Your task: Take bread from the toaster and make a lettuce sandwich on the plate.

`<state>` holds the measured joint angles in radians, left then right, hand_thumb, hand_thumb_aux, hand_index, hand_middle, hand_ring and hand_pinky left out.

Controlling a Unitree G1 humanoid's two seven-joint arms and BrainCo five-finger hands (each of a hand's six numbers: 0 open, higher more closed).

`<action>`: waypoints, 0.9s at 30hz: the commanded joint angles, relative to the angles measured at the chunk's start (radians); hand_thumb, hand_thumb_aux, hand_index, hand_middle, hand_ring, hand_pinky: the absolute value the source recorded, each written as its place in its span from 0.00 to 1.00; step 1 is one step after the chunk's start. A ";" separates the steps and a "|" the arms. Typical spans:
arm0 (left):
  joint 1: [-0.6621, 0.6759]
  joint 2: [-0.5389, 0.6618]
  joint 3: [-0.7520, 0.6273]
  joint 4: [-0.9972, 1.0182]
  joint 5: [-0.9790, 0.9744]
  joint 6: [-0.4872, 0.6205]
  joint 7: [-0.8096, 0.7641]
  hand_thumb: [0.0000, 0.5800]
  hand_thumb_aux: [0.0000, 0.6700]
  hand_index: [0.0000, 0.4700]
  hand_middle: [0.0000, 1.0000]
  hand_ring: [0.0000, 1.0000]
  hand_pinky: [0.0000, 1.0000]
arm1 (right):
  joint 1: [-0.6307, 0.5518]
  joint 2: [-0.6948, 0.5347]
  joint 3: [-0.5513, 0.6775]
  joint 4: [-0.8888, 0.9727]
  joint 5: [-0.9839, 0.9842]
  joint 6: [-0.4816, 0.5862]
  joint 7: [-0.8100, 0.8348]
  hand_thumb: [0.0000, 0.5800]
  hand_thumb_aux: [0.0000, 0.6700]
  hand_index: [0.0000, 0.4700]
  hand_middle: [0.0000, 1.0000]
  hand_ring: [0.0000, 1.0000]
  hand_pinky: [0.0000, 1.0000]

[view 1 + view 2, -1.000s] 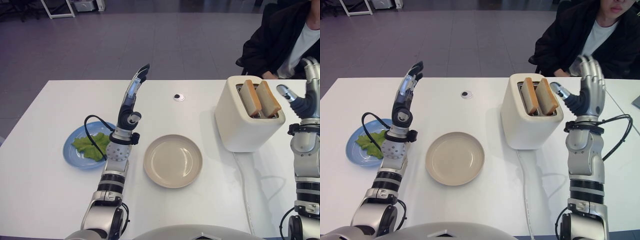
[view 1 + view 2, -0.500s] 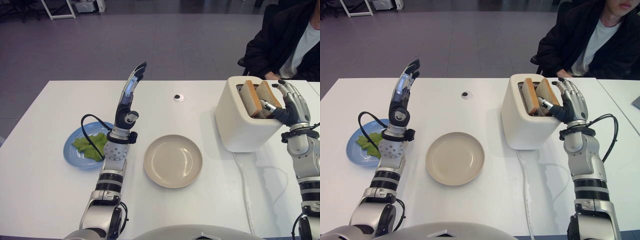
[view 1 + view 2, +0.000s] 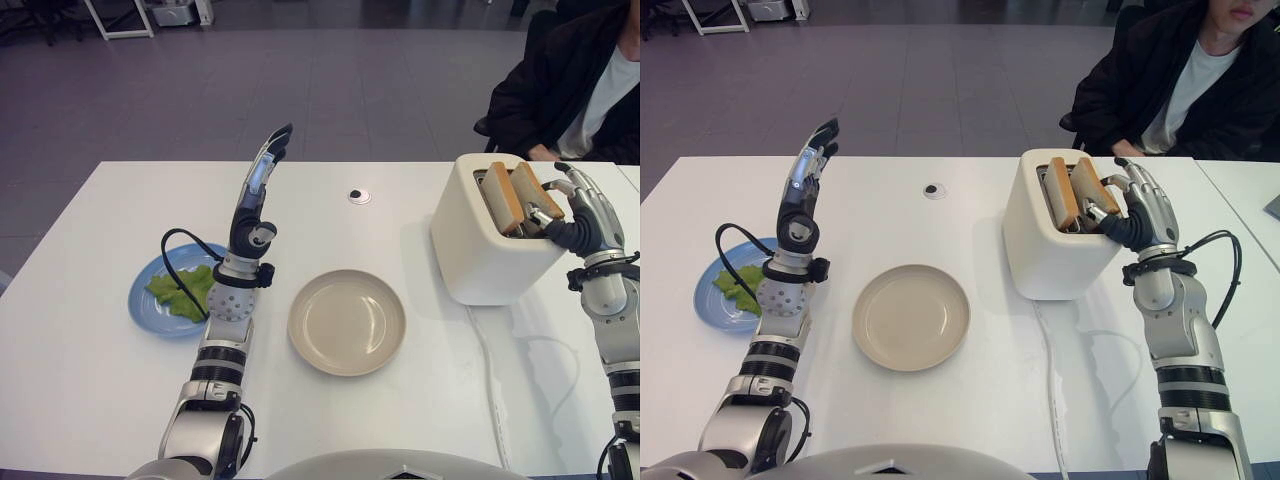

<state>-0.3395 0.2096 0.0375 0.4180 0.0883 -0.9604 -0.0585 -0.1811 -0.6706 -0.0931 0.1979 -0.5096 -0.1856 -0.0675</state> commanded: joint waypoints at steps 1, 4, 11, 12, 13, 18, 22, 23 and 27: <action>0.002 0.005 0.001 0.002 -0.002 0.004 -0.005 0.00 0.00 0.00 0.00 0.00 0.00 | 0.048 0.006 0.023 0.007 0.014 0.007 0.038 1.00 1.00 1.00 0.00 0.00 0.00; 0.001 0.005 0.001 0.002 -0.002 0.003 -0.004 0.00 0.00 0.00 0.00 0.00 0.00 | 0.048 0.007 0.003 -0.035 0.044 -0.001 0.033 1.00 1.00 1.00 0.00 0.00 0.00; -0.006 0.003 0.003 0.012 0.001 -0.001 -0.001 0.00 0.00 0.00 0.00 0.00 0.00 | 0.019 0.017 -0.052 -0.051 0.076 -0.014 -0.028 1.00 1.00 1.00 0.00 0.00 0.00; -0.005 0.004 0.004 0.011 0.001 0.000 0.000 0.00 0.00 0.00 0.00 0.00 0.00 | 0.012 0.018 -0.063 -0.057 0.082 -0.016 -0.037 1.00 1.00 1.00 0.00 0.00 0.00; -0.005 0.004 0.006 0.009 0.000 0.000 0.000 0.00 0.00 0.00 0.00 0.00 0.00 | 0.006 0.020 -0.074 -0.066 0.089 -0.019 -0.045 1.00 1.00 1.00 0.00 0.00 0.00; -0.008 0.006 0.010 0.012 0.002 -0.002 0.003 0.00 0.00 0.00 0.00 0.00 0.00 | -0.016 0.034 -0.128 -0.103 0.123 -0.043 -0.085 1.00 1.00 1.00 0.83 0.83 0.83; -0.012 0.013 0.021 0.014 0.001 -0.004 0.007 0.00 0.00 0.00 0.00 0.00 0.00 | -0.041 0.050 -0.147 -0.125 0.146 -0.058 -0.104 1.00 1.00 1.00 1.00 1.00 1.00; -0.013 0.015 0.024 0.014 0.001 -0.003 0.009 0.00 0.00 0.00 0.00 0.00 0.00 | -0.046 0.053 -0.151 -0.131 0.150 -0.060 -0.106 1.00 1.00 1.00 1.00 1.00 1.00; -0.018 0.022 0.035 0.022 0.001 -0.007 0.013 0.00 0.00 0.00 0.00 0.00 0.00 | -0.058 0.061 -0.164 -0.152 0.166 -0.070 -0.113 1.00 1.00 1.00 1.00 1.00 1.00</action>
<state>-0.3410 0.2190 0.0602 0.4282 0.0889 -0.9668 -0.0498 -0.2238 -0.6246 -0.2447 0.0594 -0.3620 -0.2501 -0.1769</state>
